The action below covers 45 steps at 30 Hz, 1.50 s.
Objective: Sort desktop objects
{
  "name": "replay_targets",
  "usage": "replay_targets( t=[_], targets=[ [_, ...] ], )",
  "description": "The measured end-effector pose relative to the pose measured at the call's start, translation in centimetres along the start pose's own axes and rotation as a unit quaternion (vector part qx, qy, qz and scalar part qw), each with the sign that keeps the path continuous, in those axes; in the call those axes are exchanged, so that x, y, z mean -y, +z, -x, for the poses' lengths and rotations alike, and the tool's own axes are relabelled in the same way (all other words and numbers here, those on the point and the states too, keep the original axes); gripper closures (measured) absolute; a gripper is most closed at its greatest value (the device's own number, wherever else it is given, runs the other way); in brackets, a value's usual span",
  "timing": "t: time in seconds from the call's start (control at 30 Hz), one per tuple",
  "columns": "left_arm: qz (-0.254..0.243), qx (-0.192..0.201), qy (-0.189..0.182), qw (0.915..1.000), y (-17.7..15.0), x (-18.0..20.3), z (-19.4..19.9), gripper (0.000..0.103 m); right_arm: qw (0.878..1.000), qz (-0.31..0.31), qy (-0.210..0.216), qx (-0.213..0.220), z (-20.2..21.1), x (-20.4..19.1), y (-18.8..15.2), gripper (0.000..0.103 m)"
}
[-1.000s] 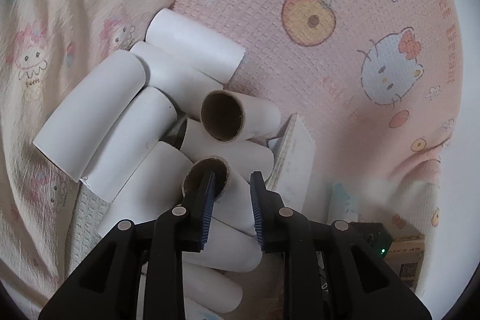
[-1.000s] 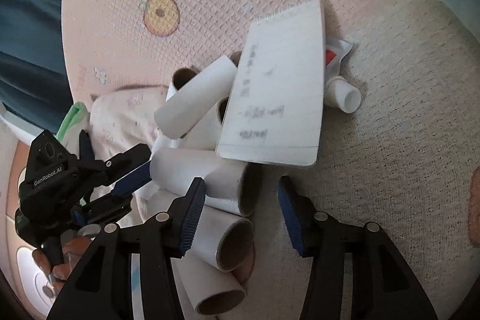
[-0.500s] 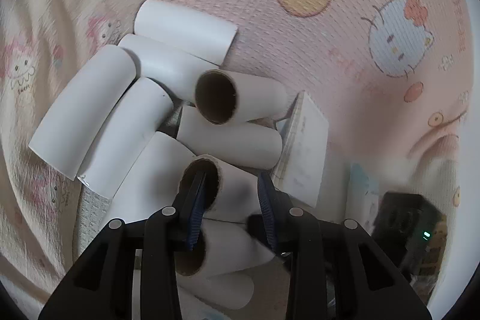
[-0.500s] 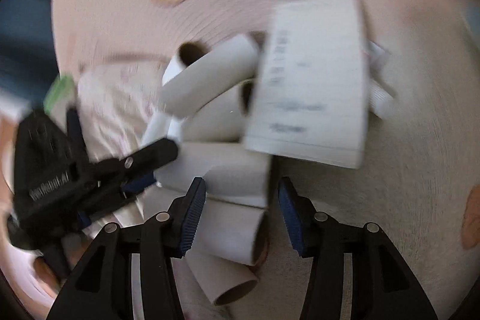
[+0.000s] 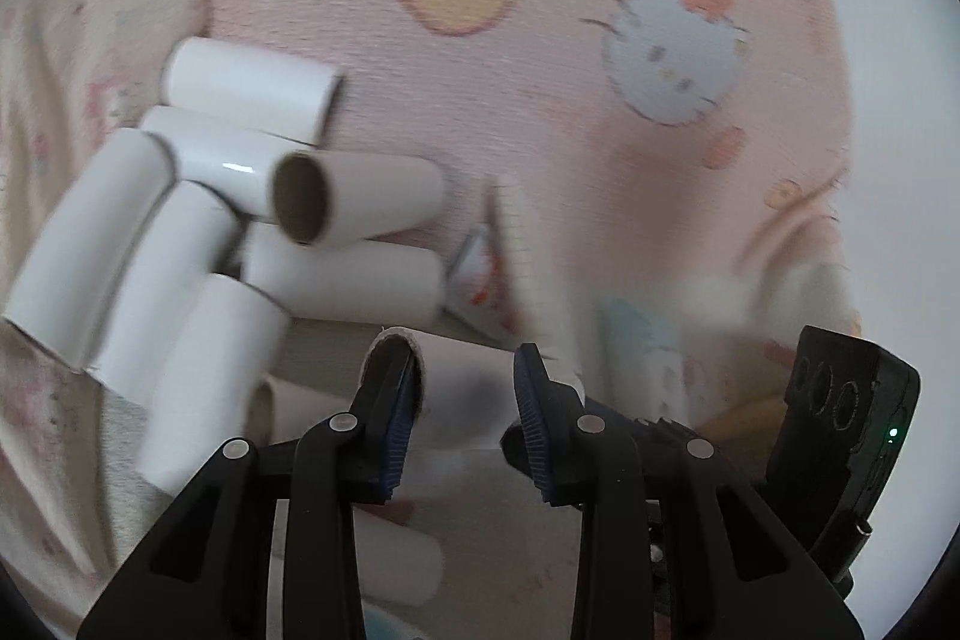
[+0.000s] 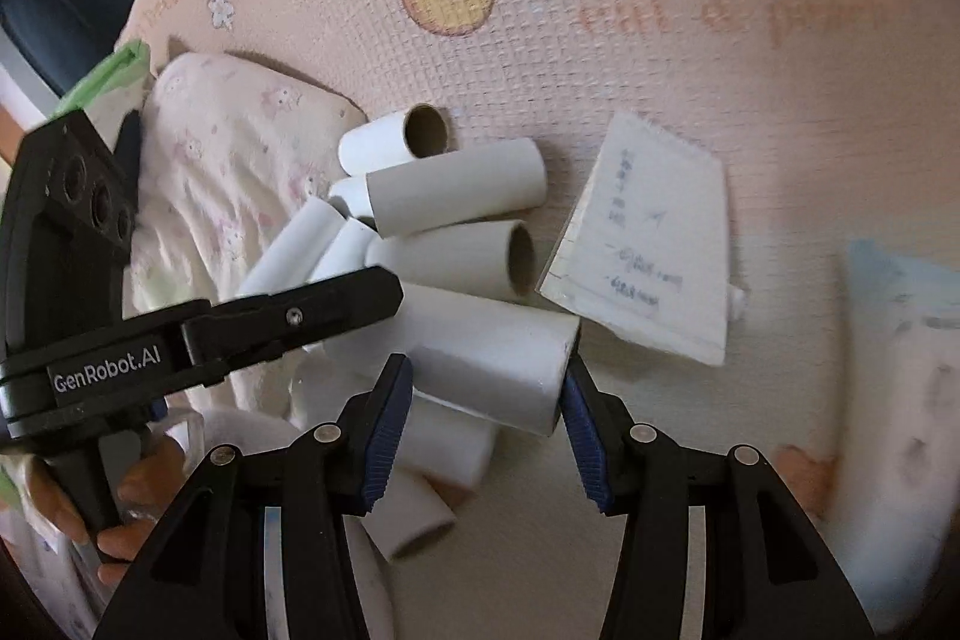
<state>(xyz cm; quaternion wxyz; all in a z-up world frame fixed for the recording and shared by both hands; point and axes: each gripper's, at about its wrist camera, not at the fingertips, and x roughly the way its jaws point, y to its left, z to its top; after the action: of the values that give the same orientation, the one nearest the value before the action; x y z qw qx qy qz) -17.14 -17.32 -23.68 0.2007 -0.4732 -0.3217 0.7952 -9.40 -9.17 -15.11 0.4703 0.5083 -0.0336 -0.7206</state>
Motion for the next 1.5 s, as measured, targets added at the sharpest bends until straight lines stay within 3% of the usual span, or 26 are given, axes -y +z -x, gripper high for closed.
replay_targets(
  t=[0.17,0.5,0.73,0.87,0.97,1.13,1.33,1.5],
  targets=[
    [-0.041,-0.011,-0.051,0.9978,-1.6,2.0,0.6,0.076,0.998,0.005,-0.063,-0.005,2.9,0.7,-1.9,0.055],
    [-0.110,-0.039,-0.066,0.9909,-5.6,7.3,0.0,0.076,0.992,-0.028,-0.124,-0.011,7.3,2.1,-5.9,0.055],
    [-0.098,-0.076,-0.073,0.9896,-8.7,8.9,-0.8,0.076,0.987,-0.044,-0.151,-0.026,9.5,2.6,-9.1,0.055],
    [-0.079,-0.067,-0.063,0.9926,-10.6,10.1,-0.8,0.076,0.985,-0.072,-0.155,-0.026,10.6,3.7,-11.2,0.055],
    [-0.091,-0.065,-0.043,0.9928,-12.0,11.2,-1.3,0.076,0.983,-0.109,-0.149,-0.025,11.3,4.9,-12.8,0.055],
    [-0.114,-0.108,-0.026,0.9872,-12.7,11.6,-2.8,0.076,0.980,-0.124,-0.154,-0.033,11.5,5.3,-14.9,0.055],
    [-0.076,-0.165,0.018,0.9833,-12.9,9.8,-5.8,0.076,0.977,-0.137,-0.154,-0.054,9.8,5.8,-16.3,0.055],
    [-0.083,-0.164,0.047,0.9819,-13.1,9.4,-5.9,0.075,0.974,-0.157,-0.149,-0.060,9.1,6.3,-16.5,0.055]
  ],
)
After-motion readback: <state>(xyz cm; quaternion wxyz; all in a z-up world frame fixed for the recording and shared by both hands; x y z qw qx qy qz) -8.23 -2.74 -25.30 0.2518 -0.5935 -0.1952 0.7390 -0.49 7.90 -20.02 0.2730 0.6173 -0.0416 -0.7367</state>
